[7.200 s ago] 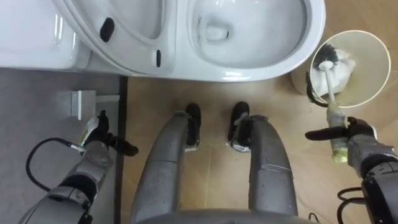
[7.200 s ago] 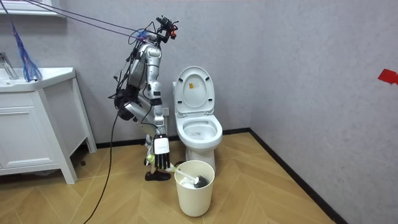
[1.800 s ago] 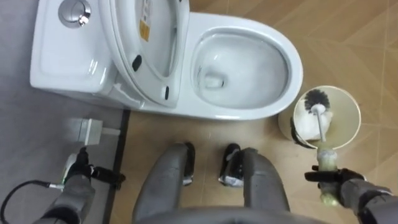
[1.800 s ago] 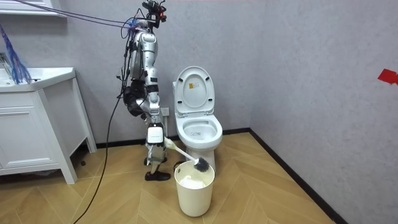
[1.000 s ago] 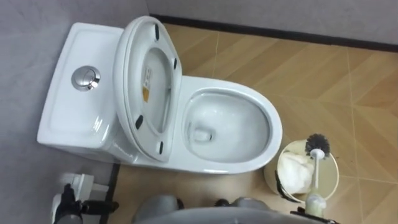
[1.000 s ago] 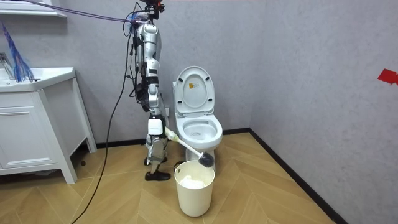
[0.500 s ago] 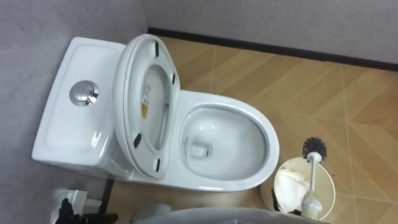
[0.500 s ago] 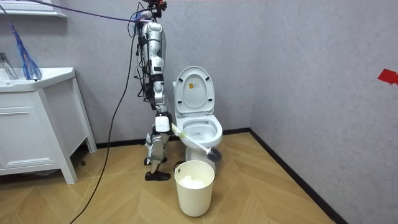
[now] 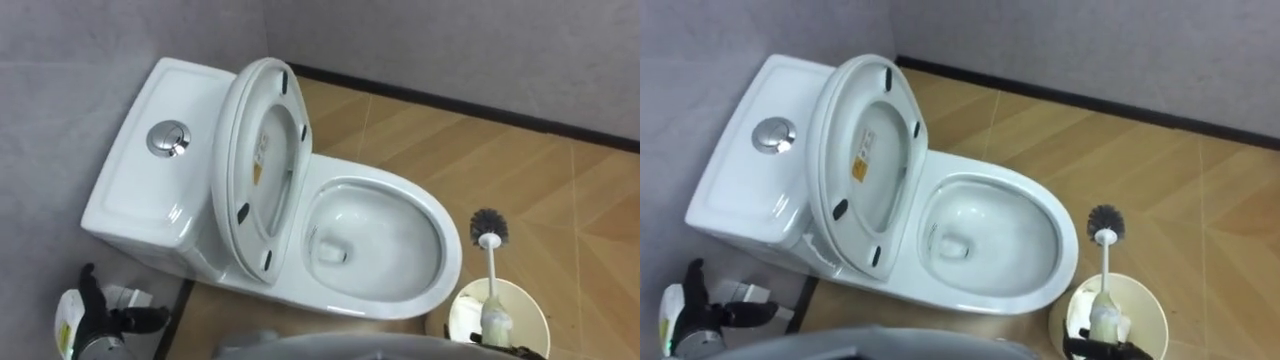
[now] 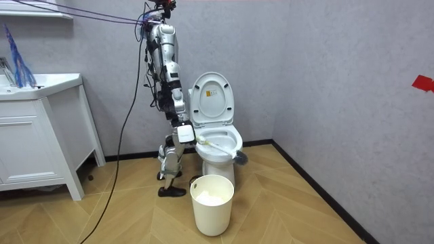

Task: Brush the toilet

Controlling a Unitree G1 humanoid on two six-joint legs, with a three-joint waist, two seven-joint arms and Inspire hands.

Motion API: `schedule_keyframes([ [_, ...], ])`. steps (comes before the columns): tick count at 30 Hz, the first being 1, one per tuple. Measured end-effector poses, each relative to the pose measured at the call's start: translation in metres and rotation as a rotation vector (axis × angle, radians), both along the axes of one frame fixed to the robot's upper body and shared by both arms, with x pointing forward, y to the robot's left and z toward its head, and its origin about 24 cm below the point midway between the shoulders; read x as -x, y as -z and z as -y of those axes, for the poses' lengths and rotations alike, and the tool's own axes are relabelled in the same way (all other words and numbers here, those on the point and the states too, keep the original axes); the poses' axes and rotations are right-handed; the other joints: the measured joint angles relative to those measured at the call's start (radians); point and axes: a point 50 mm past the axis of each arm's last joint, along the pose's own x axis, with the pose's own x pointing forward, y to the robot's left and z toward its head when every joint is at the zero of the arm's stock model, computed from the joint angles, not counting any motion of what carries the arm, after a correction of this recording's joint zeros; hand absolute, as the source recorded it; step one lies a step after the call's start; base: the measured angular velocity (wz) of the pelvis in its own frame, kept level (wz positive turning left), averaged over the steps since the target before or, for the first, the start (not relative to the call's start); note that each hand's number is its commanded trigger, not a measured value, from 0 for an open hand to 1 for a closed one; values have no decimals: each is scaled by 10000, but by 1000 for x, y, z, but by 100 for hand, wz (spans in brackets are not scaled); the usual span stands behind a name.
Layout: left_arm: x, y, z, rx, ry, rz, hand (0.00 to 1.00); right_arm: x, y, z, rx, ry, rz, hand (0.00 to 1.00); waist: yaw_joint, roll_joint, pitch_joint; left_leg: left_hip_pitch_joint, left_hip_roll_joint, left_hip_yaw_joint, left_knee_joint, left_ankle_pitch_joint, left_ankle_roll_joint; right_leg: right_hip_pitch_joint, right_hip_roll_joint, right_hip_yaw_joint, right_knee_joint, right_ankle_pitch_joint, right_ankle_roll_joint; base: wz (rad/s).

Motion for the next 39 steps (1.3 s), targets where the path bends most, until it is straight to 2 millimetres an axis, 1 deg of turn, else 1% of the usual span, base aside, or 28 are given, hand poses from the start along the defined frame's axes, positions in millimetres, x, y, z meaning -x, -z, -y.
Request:
schedule_keyframes([
  [1, -1, -2, 0, -105, -28, 123, 0, -1, 0, 0, 23, -21, 40, 100, 113, -18, -2, 0, 0, -7, -3, 1, 0, 17, 5, -13, -29, 8, 3, 4],
  [3, -3, -3, 0, -167, -24, 258, 0, -3, 0, 0, 87, -38, 115, 100, 167, -41, 5, -3, -11, -57, -3, 2, 1, 32, 5, -59, -42, 13, 9, 7],
  [4, -4, -5, 0, -216, -26, 335, 0, -4, -1, 0, 106, -70, 153, 100, 175, -125, -21, 6, -23, -102, -15, 4, 4, 38, -1, -91, -49, 14, 13, 10],
  [8, -5, -11, -1, -499, -100, 665, 0, -9, -1, 0, 95, -147, 412, 100, 173, -233, 5, 0, -19, -208, -21, 7, 1, 119, -2, -221, -62, 20, 19, 8],
  [11, -8, -16, 0, -952, 411, 753, 0, -10, -1, 0, 100, -260, 468, 100, 333, -338, 19, -2, -19, -304, -10, 7, 1, 166, -7, -320, -64, 22, 19, 10],
  [13, -14, -22, 2, -1440, 1097, 893, 0, -10, -1, -1, 135, -540, 434, 100, 424, -415, 56, -42, -19, -433, 12, 8, -1, 203, -12, -457, -137, 36, 27, 15],
  [15, -16, -25, 4, -1626, 1417, 1019, 0, -11, -1, -3, 90, -650, 456, 100, 495, -426, 58, -61, -9, -429, 24, 11, -6, 246, -12, -473, -262, 121, 30, 6],
  [19, -20, -29, 5, -2067, 1788, 1161, 0, -12, 0, -5, -81, -1017, 449, 100, 543, -421, 57, -213, -14, -514, 102, 10, -5, 223, 7, -556, -317, 146, 38, 5],
  [23, -26, -36, 7, -2621, 2396, 1303, 0, -8, 2, -10, -117, -1406, 275, 100, 540, -364, 61, -265, -20, -633, 87, 10, -5, 217, 51, -553, -399, 211, 37, 4],
  [25, -33, -44, 10, -2825, 2683, 1724, 0, -9, 2, -10, -107, -1489, 290, 100, 554, -330, 55, -322, -18, -633, 62, 10, -5, 147, 55, -561, -396, 216, 35, 0],
  [27, -44, -55, 15, -3173, 3210, 2252, 0, -11, 2, -9, -104, -1735, 322, 100, 556, -206, 61, -367, -24, -601, 127, 18, -14, 129, 67, -536, -400, 310, 32, -5],
  [29, -50, -61, 18, -3401, 3559, 2593, 0, -15, 1, -9, -52, -1929, 437, 100, 460, -106, 56, -353, -11, -606, 142, 23, -8, 125, 72, -516, -400, 316, 32, -2],
  [31, -58, -67, 27, -3765, 4404, 2845, 0, -18, 0, -7, 4, -2034, 581, 100, 395, 12, 22, -345, -10, -583, 166, 50, 18, 115, -3, -493, -401, 316, 33, -2],
  [32, -60, -69, 29, -3841, 4583, 2951, 0, -18, 0, -7, 10, -2044, 622, 100, 383, 46, 22, -343, -13, -576, 166, 55, 24, 116, -13, -491, -401, 316, 34, 0],
  [33, -65, -73, 34, -4029, 4938, 3163, 0, -19, 0, -7, -3, -2055, 668, 100, 266, 83, 30, -332, -25, -573, 165, 74, 33, 127, -23, -480, -396, 316, 35, 0],
  [34, -66, -75, 33, -4341, 5295, 3070, 0, -21, 0, -7, -13, -2087, 757, 100, 160, 126, 54, -323, -30, -569, 158, 103, 32, 125, -26, -457, -382, 316, 35, 0],
  [36, -67, -78, 32, -4532, 5602, 3060, 0, -22, -1, -7, -13, -2107, 807, 100, 144, 143, 92, -321, -21, -540, 156, 119, 22, 111, -26, -407, -383, 316, 35, -2],
  [38, -68, -79, 32, -4664, 5728, 3078, 0, -22, -1, -7, -48, -2111, 795, 100, 133, 143, 94, -273, -18, -523, 142, 132, 15, 133, -24, -373, -381, 316, 34, -4],
  [39, -68, -79, 33, -4760, 5838, 3042, 0, -21, 0, -7, -83, -2097, 721, 100, 124, 150, 110, -200, -14, -509, 113, 135, 12, 140, -20, -348, -389, 316, 34, -3],
])
